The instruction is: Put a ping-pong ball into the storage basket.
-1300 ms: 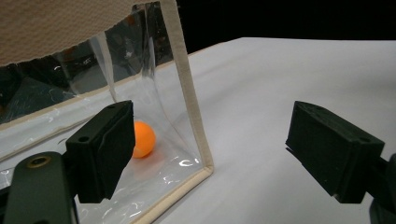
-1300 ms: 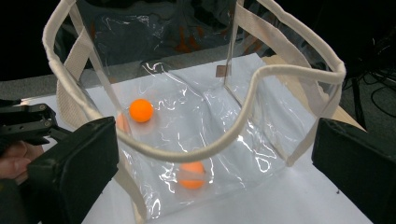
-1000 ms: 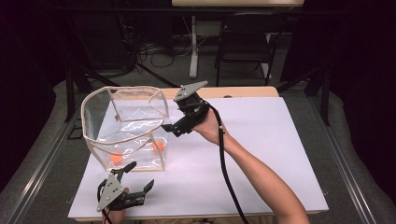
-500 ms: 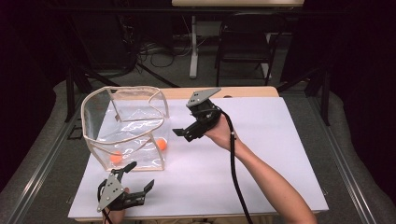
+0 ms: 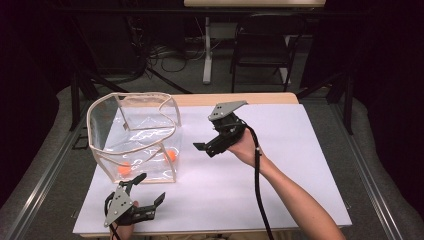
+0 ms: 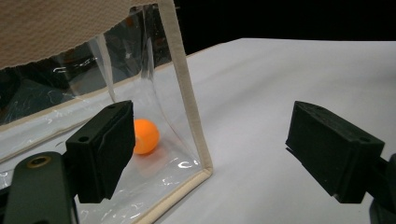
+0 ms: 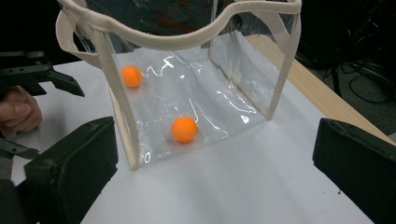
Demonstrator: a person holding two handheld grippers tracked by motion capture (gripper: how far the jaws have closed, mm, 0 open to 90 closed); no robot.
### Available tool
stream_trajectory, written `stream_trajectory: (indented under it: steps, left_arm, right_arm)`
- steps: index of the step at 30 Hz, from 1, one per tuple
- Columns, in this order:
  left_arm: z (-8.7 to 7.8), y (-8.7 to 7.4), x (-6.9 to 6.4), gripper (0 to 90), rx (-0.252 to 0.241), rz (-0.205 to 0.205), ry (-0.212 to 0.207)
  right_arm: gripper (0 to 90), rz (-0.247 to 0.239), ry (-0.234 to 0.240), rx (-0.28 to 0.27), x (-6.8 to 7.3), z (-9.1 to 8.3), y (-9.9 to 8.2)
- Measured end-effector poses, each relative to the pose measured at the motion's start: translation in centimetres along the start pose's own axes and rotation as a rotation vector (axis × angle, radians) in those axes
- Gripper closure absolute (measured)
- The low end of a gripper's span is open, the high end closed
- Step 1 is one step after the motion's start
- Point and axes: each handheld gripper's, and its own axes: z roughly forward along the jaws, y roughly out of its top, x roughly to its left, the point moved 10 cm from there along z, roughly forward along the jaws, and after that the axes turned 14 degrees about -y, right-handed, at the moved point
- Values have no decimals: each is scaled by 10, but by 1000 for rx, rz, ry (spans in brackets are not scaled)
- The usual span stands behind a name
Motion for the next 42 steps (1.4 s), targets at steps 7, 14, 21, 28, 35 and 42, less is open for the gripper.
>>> stream_trajectory:
  steps: [7, 14, 21, 28, 35, 42]
  left_arm:
    - [0, 0, 0, 156, 0, 0, 1]
    - [0, 0, 0, 156, -3, 0, 0]
    - [0, 0, 0, 156, 2, 1, 0]
    - [1, 1, -1, 156, -3, 0, 1]
    - [1, 1, -1, 156, -2, 0, 2]
    - [0, 1, 0, 156, -5, 0, 3]
  right_arm:
    - [0, 4, -7, -2, -1, -7, -9]
    - [0, 7, -17, 4, -3, -13, -22]
    - [0, 12, -32, 11, -7, -22, -37]
    - [0, 29, -43, 13, -10, -34, -52]
    - [0, 44, -57, 8, -13, -43, -63]
    - [0, 47, -66, 13, -11, -47, -77]
